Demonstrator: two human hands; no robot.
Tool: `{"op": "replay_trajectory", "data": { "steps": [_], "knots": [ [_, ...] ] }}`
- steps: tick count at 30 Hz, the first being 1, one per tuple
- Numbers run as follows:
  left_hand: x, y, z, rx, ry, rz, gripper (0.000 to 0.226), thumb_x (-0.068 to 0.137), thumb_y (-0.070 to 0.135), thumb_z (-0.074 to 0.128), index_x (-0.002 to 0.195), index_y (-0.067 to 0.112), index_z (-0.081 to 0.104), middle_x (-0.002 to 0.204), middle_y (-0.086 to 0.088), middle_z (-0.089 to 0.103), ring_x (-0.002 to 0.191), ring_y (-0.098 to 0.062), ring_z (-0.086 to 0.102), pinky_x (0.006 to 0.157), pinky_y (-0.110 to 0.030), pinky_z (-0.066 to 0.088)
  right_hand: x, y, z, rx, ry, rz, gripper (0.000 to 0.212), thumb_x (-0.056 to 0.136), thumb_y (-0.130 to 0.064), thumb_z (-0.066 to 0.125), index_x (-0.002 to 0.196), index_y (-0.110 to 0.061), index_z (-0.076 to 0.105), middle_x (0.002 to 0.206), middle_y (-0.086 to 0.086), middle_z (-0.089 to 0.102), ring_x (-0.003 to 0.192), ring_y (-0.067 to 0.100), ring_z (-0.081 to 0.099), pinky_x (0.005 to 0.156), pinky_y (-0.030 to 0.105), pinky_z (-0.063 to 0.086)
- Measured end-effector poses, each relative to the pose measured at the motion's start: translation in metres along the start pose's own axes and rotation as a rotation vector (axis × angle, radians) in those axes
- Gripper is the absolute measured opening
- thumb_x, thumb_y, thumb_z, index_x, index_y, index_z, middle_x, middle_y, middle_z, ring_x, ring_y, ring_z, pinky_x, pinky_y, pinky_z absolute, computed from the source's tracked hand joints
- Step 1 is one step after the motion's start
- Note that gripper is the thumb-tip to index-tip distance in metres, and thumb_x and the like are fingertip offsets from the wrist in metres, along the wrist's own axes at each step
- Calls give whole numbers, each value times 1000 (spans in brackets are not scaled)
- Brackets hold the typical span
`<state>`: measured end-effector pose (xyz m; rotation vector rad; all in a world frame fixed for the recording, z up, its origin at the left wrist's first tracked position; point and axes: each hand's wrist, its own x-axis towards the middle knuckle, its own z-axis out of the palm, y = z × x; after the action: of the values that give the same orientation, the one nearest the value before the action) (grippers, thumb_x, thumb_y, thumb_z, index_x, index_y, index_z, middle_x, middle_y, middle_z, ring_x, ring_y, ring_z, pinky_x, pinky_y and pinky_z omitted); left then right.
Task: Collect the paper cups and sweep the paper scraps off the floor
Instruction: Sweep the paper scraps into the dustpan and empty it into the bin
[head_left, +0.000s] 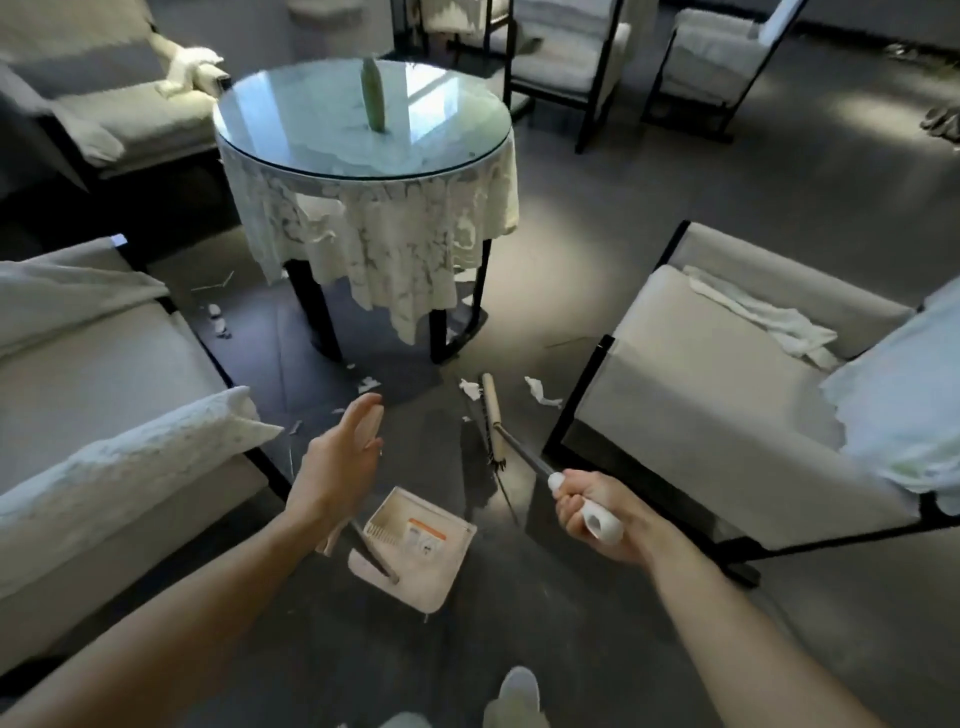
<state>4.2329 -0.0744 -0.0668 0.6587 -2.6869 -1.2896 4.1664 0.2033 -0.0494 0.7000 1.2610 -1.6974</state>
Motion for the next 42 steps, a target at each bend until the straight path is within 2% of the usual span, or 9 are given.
{"op": "replay_trajectory", "data": {
  "steps": [2,7,12,15,19,23,28,33,42],
  "knots": [
    [23,9,12,22,29,-16,49,93,16,57,137,34,42,107,-16,66,82,-24,64,68,-31,48,22,-39,-8,-5,-19,18,21,99,-1,34,82,-11,40,47,0,43,30,2,42,26,12,31],
    [85,23,32,45,48,-51,51,93,17,59,138,34,41,115,-11,64,96,-26,62,82,-37,50,79,-122,-19,35,-35,19,21,98,0,33,84,-13,39,45,-1,43,30,1,41,26,12,30],
    [154,33,54,37,24,-68,51,94,17,57,136,41,41,112,-8,61,92,-31,64,81,-42,53,129,-198,-25,-13,17,-3,12,97,0,38,97,-10,44,46,2,47,31,5,44,27,14,35],
    [182,37,68,50,-32,-55,52,95,18,54,139,40,37,112,-2,57,91,-23,62,78,-36,54,157,-237,-30,-27,44,-10,11,97,-2,38,102,-11,41,45,1,45,30,4,43,27,13,34],
    [210,43,81,52,-72,-71,53,96,19,53,142,39,35,119,10,55,106,-10,56,93,-28,44,200,-273,-36,-161,116,-49,45,95,5,35,131,-22,36,44,1,44,29,5,40,28,13,33],
    [231,36,92,121,-69,-87,50,97,25,51,142,39,35,124,2,60,110,-15,59,93,-33,47,244,-274,-61,-329,206,57,67,92,8,38,145,-32,27,49,6,46,33,10,43,33,19,40],
    [260,27,92,173,-9,-59,55,94,21,55,143,36,35,119,-2,62,101,-17,62,90,-35,50,280,-266,-71,-471,238,254,31,90,5,40,104,-22,46,47,7,43,33,13,38,34,18,34],
    [264,17,83,182,42,-74,58,89,13,63,140,31,43,113,-10,65,102,-31,64,88,-44,49,278,-254,-57,-556,257,182,81,88,12,46,148,-38,23,67,10,47,34,8,38,32,18,35],
    [236,19,91,70,32,-96,53,94,14,54,140,36,39,118,-4,63,108,-24,61,94,-46,46,240,-198,-13,-593,183,250,84,86,11,43,148,-40,21,70,9,49,37,6,41,34,18,35]
  ]
}}
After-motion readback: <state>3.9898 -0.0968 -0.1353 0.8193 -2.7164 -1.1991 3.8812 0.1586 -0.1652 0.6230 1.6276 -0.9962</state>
